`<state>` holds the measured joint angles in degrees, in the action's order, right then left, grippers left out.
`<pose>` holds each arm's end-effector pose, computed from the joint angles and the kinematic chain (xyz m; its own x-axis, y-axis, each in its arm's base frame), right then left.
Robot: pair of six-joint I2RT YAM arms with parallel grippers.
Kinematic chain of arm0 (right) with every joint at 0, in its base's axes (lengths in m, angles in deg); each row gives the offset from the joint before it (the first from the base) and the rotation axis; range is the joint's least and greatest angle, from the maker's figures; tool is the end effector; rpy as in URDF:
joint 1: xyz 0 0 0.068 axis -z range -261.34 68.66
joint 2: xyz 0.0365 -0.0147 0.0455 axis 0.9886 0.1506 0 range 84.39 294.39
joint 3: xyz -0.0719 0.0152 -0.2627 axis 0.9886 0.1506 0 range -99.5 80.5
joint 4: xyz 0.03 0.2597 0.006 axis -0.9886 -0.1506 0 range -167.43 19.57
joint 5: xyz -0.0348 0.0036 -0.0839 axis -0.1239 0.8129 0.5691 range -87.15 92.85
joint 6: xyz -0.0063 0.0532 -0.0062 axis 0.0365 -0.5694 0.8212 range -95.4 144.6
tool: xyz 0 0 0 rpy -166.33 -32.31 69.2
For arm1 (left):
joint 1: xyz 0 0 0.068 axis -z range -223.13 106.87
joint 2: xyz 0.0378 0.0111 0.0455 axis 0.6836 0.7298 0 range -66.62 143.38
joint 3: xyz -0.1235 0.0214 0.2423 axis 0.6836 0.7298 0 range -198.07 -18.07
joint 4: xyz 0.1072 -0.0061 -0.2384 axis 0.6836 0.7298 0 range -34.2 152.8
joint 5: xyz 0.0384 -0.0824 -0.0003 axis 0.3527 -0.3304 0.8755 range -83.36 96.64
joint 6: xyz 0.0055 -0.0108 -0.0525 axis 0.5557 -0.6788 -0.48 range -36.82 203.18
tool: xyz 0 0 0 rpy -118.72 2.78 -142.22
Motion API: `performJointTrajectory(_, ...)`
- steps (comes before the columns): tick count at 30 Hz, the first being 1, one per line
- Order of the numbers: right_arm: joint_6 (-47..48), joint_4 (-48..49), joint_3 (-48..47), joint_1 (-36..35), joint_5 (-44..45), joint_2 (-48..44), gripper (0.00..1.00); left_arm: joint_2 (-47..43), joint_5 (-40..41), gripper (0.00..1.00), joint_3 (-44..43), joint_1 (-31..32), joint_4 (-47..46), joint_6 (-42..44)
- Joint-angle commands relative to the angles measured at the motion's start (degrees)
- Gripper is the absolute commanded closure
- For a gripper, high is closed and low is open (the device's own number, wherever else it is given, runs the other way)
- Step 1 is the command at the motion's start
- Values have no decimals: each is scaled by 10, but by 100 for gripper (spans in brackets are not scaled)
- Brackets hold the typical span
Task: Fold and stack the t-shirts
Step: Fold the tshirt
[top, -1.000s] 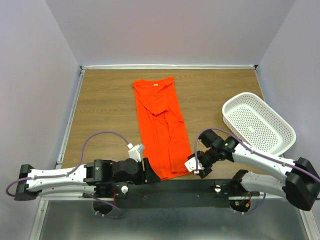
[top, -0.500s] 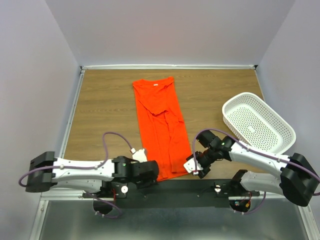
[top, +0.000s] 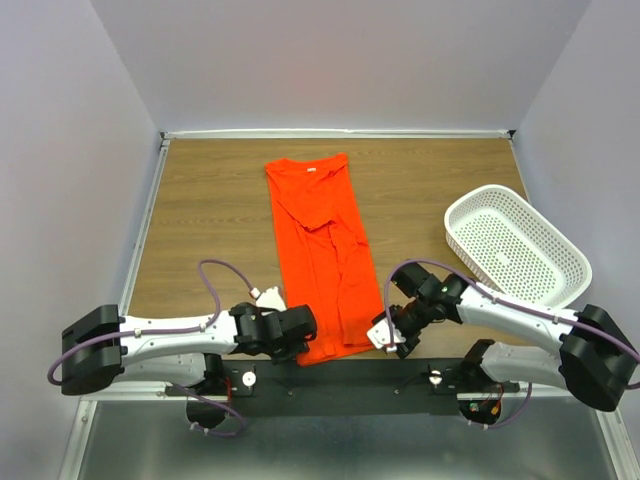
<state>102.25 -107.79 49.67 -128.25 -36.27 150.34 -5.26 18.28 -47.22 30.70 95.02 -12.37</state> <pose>0.1052 0.1454 0.1657 0.5409 -0.5312 -0.6521 -0.7853 -0.5967 -0.1653 0.0536 -0.1588 0.1622 -0.8929 -0.4210 -0.1596 -0.3520 0.8738 -0.3354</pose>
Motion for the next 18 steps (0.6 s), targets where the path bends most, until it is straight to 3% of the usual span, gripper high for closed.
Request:
performJointTrajectory(1, 8, 7, 2, -9, -15, 9, 37, 5, 32, 48, 8, -20, -26, 19)
performJointTrajectory(7, 7, 17, 2, -10, 2, 19, 41, 37, 10, 51, 15, -34, -60, 50)
performJointTrajectory(11, 11, 23, 6, -9, 11, 36, 44, 32, 4, 63, 17, -34, -65, 59)
performJointTrajectory(14, 11, 25, 2, -10, 15, 52, 50, 22, 1, 81, 22, -36, -67, 65)
performJointTrajectory(18, 10, 29, 2, -11, 18, 61, 56, -2, -11, 90, 33, -41, -82, 72)
